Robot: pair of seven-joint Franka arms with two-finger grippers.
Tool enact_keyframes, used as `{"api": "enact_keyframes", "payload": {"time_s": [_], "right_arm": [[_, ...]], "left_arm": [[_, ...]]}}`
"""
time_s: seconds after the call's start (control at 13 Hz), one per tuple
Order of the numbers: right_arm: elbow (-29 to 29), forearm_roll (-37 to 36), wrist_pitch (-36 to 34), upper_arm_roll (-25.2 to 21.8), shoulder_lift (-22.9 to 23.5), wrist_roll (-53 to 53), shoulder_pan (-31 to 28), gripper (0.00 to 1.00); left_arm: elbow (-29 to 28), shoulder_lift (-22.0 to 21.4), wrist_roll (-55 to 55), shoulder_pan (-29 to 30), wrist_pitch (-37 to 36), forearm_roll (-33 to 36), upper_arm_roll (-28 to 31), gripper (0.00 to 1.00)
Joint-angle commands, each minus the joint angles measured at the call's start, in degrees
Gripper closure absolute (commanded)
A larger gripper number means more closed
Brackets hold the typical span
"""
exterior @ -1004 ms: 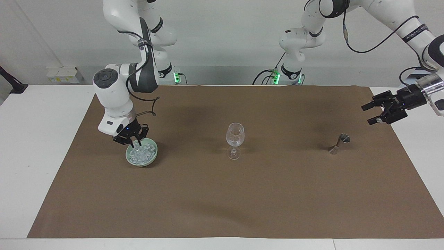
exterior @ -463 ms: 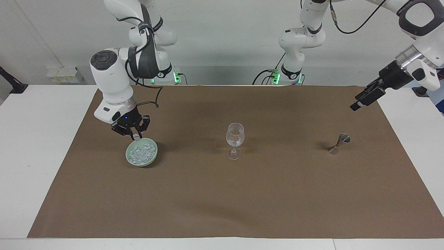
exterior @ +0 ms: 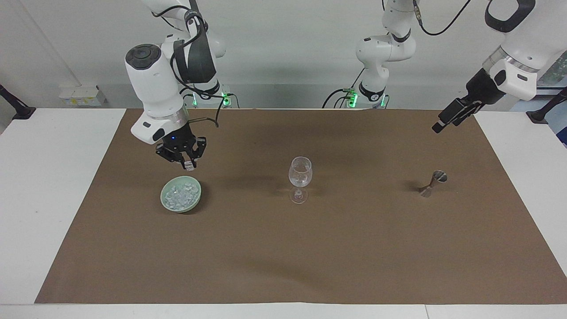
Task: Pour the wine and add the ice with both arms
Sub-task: 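Carry the ice tin with the right gripper over the clear cup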
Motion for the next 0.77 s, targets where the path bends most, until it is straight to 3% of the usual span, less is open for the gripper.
{"api": "enact_keyframes", "payload": {"time_s": [0.0,0.46,0.69], "right_arm": [[1.6,0.9,-1.0,4.8,0.1,7.1,-0.4,1.0],[6.7,0.8,-1.0,12.6,2.4,19.9,0.0,1.0],[10.1,0.0,-0.5,16.6,6.0,26.7,0.1,1.0]], "left_arm": [[-3.6,-3.6,7.5,-1.5,1.3,3.5,0.5,0.0],[1.8,-3.7,14.3,-3.1,-2.4,7.1,1.1,0.0],[3.4,-3.5,14.5,-4.4,-5.1,9.0,1.3,0.0]]}}
